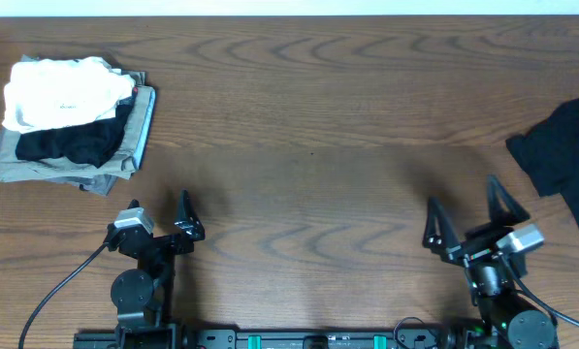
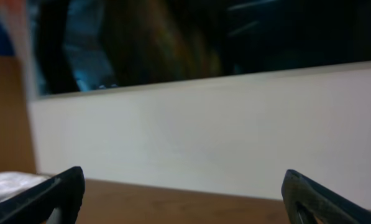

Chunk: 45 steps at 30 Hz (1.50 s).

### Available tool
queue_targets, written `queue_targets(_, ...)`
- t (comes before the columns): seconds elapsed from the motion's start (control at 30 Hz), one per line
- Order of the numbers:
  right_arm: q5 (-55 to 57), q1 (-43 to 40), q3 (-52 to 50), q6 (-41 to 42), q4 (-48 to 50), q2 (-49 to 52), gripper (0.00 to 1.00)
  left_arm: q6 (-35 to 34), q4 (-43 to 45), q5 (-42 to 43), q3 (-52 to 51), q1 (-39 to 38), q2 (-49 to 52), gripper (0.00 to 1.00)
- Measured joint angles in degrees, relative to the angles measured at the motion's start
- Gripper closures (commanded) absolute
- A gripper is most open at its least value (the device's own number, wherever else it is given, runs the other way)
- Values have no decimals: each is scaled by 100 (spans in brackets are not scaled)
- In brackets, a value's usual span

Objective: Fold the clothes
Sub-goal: 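Reach the right gripper to the black shirt at the right edge and grasp it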

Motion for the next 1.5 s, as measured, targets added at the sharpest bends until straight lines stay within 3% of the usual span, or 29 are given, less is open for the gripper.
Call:
queue_targets(0.13,544,0,970,-535,-564,634,1,0,-2,0,2,0,0,2)
queue_targets(0.33,1910,-2,2634,-883,-1829,2470,1,0,-17,0,11,-2,0,2)
queue_targets(0.53,3108,-48,4354,-1115,-3488,5298,1,0,-24,-2,15,-2,-2,2)
queue_targets(0.8,3624,-439,6992,-1482,-5392,8629,1,-2,-26,0,20,0,0,2)
queue_targets(0.97,3810,-492,7429,-1731,-5342,9291,1,0,-26,0,20,0,0,2)
queue_targets(1.07,3897,-592,7436,-1888,-5362,9486,17,0,-28,0,20,-2,0,2)
queue_targets(1.23,3967,-1032,7451,-1998,-5495,9969,14,0,-28,0,20,-2,0,2)
queue_targets(1.33,3936,-1318,7451,-2046,-5598,10288,32,0,-26,0,20,-2,0,2)
queue_targets(1.5,3633,-1556,7451,-2135,-5700,10633,34,0,-26,0,20,0,0,2)
